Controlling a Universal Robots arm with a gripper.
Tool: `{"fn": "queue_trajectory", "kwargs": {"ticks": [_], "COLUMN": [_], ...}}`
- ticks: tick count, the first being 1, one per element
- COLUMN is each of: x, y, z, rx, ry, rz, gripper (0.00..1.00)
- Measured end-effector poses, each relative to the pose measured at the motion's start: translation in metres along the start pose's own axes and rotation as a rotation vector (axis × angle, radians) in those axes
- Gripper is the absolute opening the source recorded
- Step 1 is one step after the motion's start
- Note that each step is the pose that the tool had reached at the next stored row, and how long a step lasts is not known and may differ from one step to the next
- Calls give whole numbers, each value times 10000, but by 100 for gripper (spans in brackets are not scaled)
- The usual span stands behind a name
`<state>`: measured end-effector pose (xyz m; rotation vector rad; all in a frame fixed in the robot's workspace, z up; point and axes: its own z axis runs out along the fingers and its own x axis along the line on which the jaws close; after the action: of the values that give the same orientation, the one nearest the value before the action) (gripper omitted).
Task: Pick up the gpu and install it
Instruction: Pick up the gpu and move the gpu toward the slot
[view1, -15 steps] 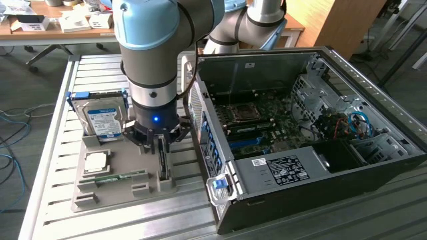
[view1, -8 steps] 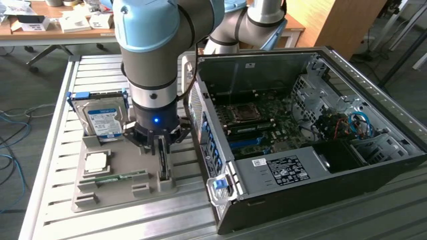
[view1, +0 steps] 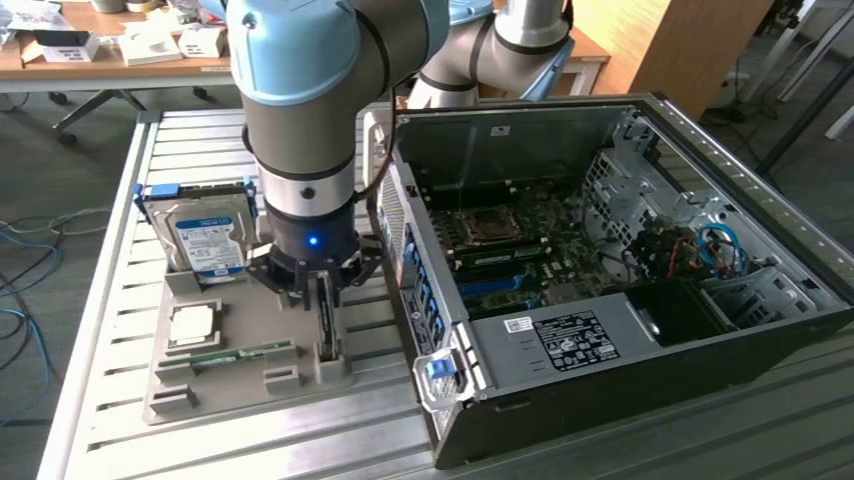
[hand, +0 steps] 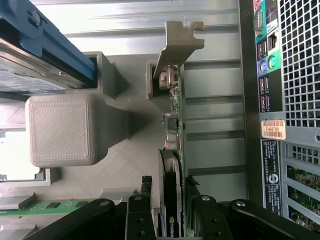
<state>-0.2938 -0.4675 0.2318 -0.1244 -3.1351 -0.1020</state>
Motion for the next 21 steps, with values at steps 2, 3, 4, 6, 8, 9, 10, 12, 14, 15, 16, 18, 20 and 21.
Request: {"fn": "queue_trajectory", "kwargs": {"ticks": [2,3,4,6,8,9,10,12,14,15,16,18,20,21], "x": [-8,-8,-8,-10,-10,-10,-10,-9,-10,-12,-13,-19,-21,-21], "y": [0,0,-1,-2,-3,-5,-7,-8,-8,-8,-8,-7,-7,-7], "z": [0,0,-1,-1,4,9,14,20,21,21,22,22,21,21], "rx": [0,1,1,-10,-18,-17,-21,-27,-28,-29,-30,-31,-29,-29], "ry": [0,1,1,2,0,1,4,5,4,3,2,2,4,5], "rz": [1,2,2,0,0,0,0,1,0,0,0,-1,1,1], "gripper": [38,38,38,38,38,38,38,38,38,38,38,38,38,38]}}
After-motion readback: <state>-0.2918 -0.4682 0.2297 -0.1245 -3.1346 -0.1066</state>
